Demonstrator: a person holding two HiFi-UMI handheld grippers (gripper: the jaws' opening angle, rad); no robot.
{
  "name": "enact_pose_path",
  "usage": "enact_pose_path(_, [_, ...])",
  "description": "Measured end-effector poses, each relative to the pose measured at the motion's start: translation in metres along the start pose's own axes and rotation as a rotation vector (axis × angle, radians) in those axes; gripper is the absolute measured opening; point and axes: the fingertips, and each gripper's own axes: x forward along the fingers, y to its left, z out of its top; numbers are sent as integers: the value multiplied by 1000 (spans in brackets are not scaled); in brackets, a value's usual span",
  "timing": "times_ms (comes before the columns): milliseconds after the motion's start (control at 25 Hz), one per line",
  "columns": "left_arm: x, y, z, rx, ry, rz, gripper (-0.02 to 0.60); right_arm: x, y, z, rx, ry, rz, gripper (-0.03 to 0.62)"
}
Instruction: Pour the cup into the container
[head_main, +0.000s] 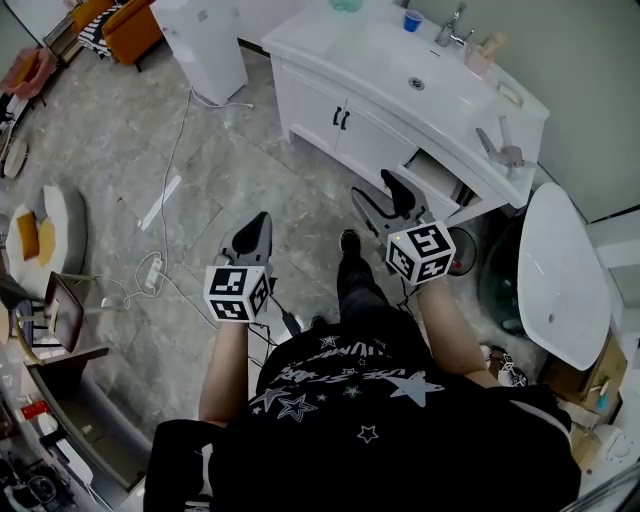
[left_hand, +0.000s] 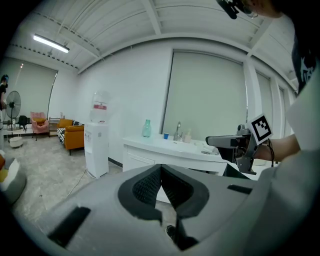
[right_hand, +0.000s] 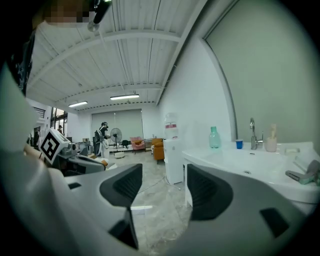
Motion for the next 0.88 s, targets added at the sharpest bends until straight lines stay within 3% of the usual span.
enact_pose_path(200, [51,12,17,-11,3,17,9,39,-55,2,36,1,-11,315])
enact_pose_path(880, [259,44,106,-10,-1,59,9,174,-263,48,95,7,-30,400])
